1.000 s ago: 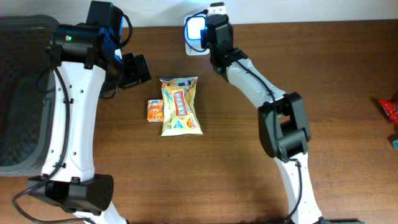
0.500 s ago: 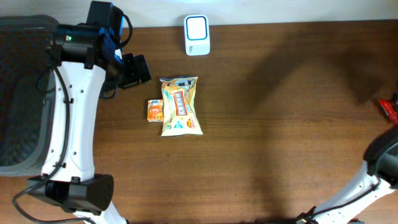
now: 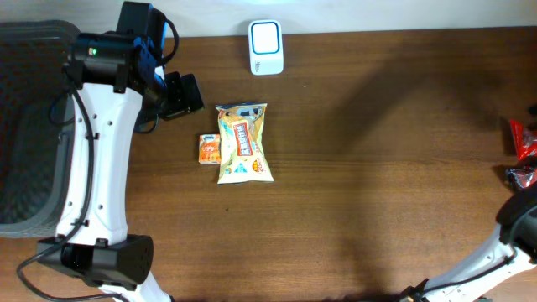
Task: Scan the item barcode
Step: 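Reach the right gripper to the yellow wipes packet and grasp it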
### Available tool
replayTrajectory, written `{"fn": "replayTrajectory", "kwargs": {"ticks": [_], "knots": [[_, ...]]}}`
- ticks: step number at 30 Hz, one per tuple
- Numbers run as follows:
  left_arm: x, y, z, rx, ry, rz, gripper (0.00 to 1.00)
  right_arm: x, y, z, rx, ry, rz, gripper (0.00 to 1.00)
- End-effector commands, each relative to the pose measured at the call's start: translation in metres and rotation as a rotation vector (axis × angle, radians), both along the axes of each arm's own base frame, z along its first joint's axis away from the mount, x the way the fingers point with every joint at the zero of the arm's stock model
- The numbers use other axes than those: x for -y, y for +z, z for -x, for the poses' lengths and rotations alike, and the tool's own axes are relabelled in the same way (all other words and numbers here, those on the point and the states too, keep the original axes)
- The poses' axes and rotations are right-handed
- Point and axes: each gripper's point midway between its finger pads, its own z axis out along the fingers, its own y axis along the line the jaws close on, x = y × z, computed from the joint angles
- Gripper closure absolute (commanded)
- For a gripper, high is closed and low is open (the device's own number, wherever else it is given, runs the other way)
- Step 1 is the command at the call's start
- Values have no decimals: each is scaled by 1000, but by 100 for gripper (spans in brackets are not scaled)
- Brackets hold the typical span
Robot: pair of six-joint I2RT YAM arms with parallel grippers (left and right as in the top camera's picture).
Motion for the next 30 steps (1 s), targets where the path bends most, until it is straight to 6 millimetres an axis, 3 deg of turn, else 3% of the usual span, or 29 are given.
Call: {"fn": "replayTrajectory", "kwargs": {"ticks": [1, 3, 5, 9, 12, 15, 17, 18, 23, 25, 27, 28, 30], "knots": [[-2, 6, 1, 19, 8, 1, 1, -126, 79, -70, 317, 406, -155, 15], [-2, 6, 1, 19, 8, 1, 1, -200, 78, -89, 328, 623, -241, 13], [-2, 6, 1, 19, 8, 1, 1, -320, 53, -100, 228, 848, -322, 2], [-2, 6, 1, 19, 8, 1, 1, -495, -5, -77, 37, 1183, -384, 3], [-2, 6, 1, 19, 8, 1, 1, -564, -37, -49, -57, 1308, -420, 2], [-2, 6, 1, 19, 8, 1, 1, -596, -51, -32, -112, 1310, -459, 3], [-2, 6, 1, 19, 8, 1, 1, -616, -61, -27, -111, 1355, -456, 12], [-2, 6, 1, 19, 8, 1, 1, -629, -68, -26, -106, 1370, -456, 21], [-2, 6, 1, 19, 8, 1, 1, -650, -120, -42, -115, 1275, -462, 31], [-2, 6, 1, 19, 8, 1, 1, -638, -132, -46, -147, 1235, -390, 69], [-2, 6, 1, 19, 8, 1, 1, -598, -137, -50, -233, 1106, -213, 77], [-1, 6, 1, 19, 8, 1, 1, -575, -131, -48, -276, 1055, -147, 83], [-2, 6, 1, 19, 8, 1, 1, -535, -107, -39, -347, 955, -51, 82]]}}
